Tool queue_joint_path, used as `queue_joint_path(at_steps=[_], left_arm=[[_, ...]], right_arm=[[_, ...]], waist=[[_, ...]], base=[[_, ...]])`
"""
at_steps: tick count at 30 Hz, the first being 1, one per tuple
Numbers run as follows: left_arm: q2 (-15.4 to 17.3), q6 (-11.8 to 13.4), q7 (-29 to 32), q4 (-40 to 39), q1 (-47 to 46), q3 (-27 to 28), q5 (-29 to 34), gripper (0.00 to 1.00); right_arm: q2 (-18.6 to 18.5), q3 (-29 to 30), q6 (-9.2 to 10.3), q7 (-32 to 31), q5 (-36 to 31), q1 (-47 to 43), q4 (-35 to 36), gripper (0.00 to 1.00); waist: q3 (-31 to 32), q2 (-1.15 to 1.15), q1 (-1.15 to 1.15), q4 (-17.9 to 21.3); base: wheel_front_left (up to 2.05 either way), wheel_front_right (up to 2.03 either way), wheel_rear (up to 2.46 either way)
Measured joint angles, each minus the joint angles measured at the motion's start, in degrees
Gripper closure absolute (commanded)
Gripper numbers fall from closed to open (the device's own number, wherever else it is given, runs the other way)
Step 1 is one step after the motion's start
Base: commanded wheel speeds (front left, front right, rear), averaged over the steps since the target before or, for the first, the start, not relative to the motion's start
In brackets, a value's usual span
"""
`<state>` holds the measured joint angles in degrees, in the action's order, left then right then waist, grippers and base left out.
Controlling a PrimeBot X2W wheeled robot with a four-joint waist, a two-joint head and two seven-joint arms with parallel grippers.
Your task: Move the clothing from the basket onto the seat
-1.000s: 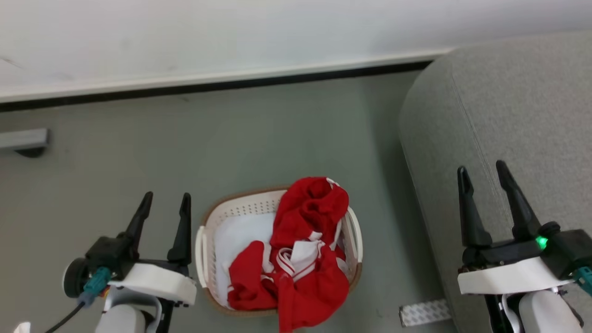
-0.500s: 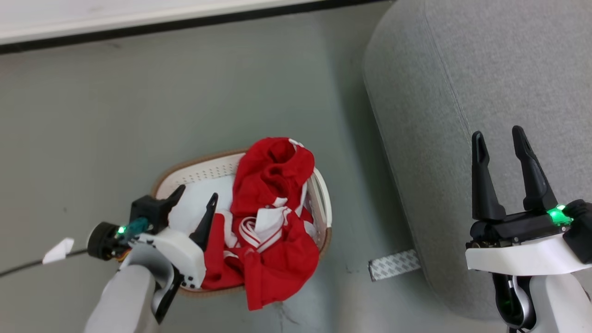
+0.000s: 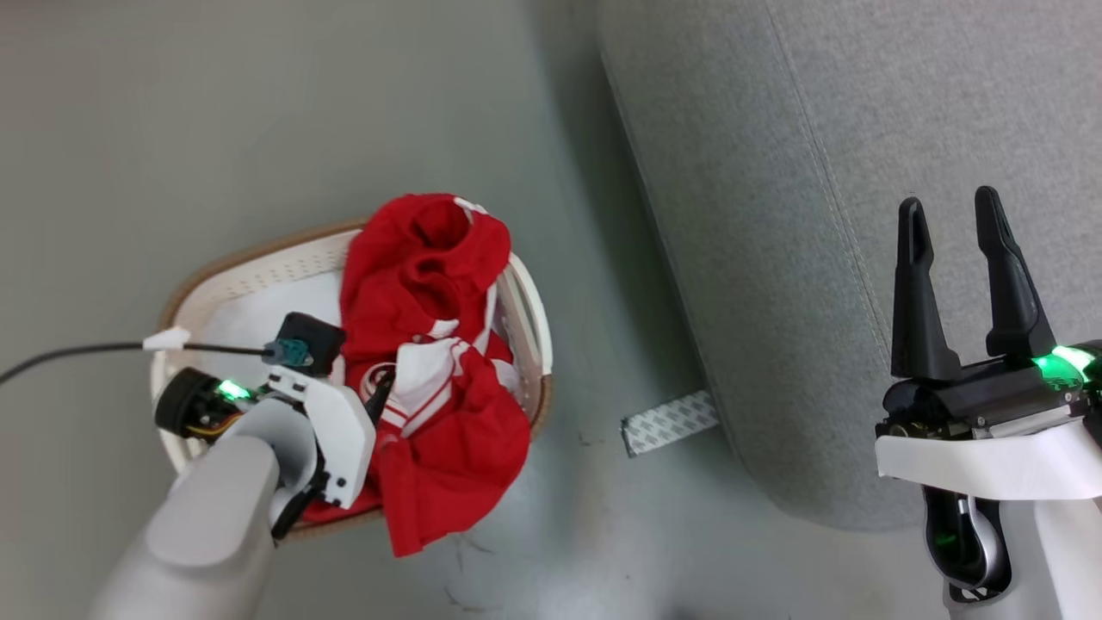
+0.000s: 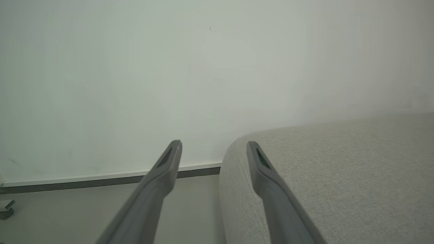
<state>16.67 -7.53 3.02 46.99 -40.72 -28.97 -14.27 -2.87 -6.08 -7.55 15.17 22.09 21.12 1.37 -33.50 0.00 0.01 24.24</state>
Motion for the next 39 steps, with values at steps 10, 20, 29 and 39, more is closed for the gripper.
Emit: queue_joint_path(at_steps=[10,20,29,39], left_arm=[[2.4,0.0,10.7,8.0,-7.2,-6.7,-4.1,0.00],[4.4,0.0,14.7,12.8,-13.0,-11.0,-4.0,0.00],[3.8,0.0,14.9,16.0,-15.7,-13.6,-4.4,0.87],[1.4,0.0,9.5,17.8,-15.6,-14.1,-7.5,1.00]], right_arm=[[0.0,-2.2,0.00,0.0,4.5,0.0,0.8,0.00],[0.0,-3.6,0.00,0.0,6.7,1.3,1.8,0.00],[0.0,-3.5,0.00,0.0,6.7,1.8,1.9,0.00],[0.0,-3.8,0.00,0.0,5.3,2.7,0.2,0.00]], waist=[[-6.9,0.00,0.00,4.4],[-12.1,0.00,0.00,6.6],[-14.3,0.00,-0.01,6.3],[-10.9,0.00,-0.01,6.0]], base=[[0.00,0.00,0.00],[0.00,0.00,0.00],[0.00,0.00,0.00],[0.00,0.00,0.00]])
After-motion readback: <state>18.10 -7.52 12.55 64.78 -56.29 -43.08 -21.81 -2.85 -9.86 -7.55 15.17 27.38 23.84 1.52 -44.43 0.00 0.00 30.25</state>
